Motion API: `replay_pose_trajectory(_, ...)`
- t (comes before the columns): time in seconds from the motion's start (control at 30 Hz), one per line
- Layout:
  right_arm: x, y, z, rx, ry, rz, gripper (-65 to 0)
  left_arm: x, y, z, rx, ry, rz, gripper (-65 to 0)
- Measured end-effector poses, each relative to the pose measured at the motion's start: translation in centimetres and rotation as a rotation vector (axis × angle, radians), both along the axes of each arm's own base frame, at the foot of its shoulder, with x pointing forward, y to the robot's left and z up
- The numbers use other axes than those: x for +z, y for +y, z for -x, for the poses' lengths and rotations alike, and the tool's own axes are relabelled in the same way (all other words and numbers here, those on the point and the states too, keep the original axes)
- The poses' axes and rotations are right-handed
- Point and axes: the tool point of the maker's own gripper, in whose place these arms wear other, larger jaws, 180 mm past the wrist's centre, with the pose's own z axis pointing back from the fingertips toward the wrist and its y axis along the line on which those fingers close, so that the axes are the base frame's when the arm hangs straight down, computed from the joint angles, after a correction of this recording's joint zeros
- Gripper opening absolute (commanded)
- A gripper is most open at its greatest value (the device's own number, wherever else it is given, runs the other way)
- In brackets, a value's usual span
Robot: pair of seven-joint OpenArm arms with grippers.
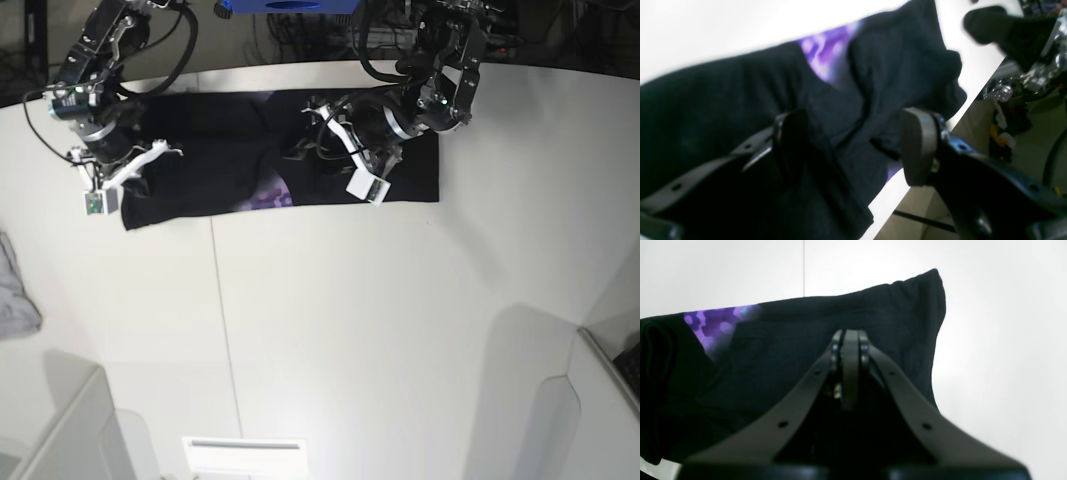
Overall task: Fold the T-shirt properly
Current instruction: 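Pinch the strip end with the left gripper and fold it toward the right gripper, then open the left gripper and lift it away from the folded end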
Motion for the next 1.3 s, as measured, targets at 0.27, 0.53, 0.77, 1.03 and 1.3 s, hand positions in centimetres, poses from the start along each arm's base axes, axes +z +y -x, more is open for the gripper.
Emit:
replay_pose_trajectory(0.27, -0.5, 0.3, 0.3, 0.021, 0.087, -0.031, -59.4, 1.6, 7.1, -1.8, 0.197, -0.061, -0.065, -65.0)
replay_pose_trajectory(0.53, 0.0, -3.3, 0.8, -0.019, 0.159, -0.115, -17.7, 0.3, 18.8, 0.3, 0.440, -0.017, -0.248, -65.0)
replay_pose_trajectory(0.77, -3.5, -6.1, 1.4, -0.068, 0.287, -0.188, -17.7, 1.0, 24.5, 2.3, 0.473, -0.061, -0.377, -65.0)
replay_pose_trajectory(1.03, -5.8, -5.4, 2.0, -0.084, 0.345, -0.266, -17.7, -1.0, 23.0, 2.7, 0.405, -0.079, -0.434, -65.0)
replay_pose_trajectory(1.3, -6.2, -3.9, 2.4, -0.056, 0.352, -0.373, -17.7, -4.8, 24.1, 4.1, 0.439, 0.031, -0.417, -65.0)
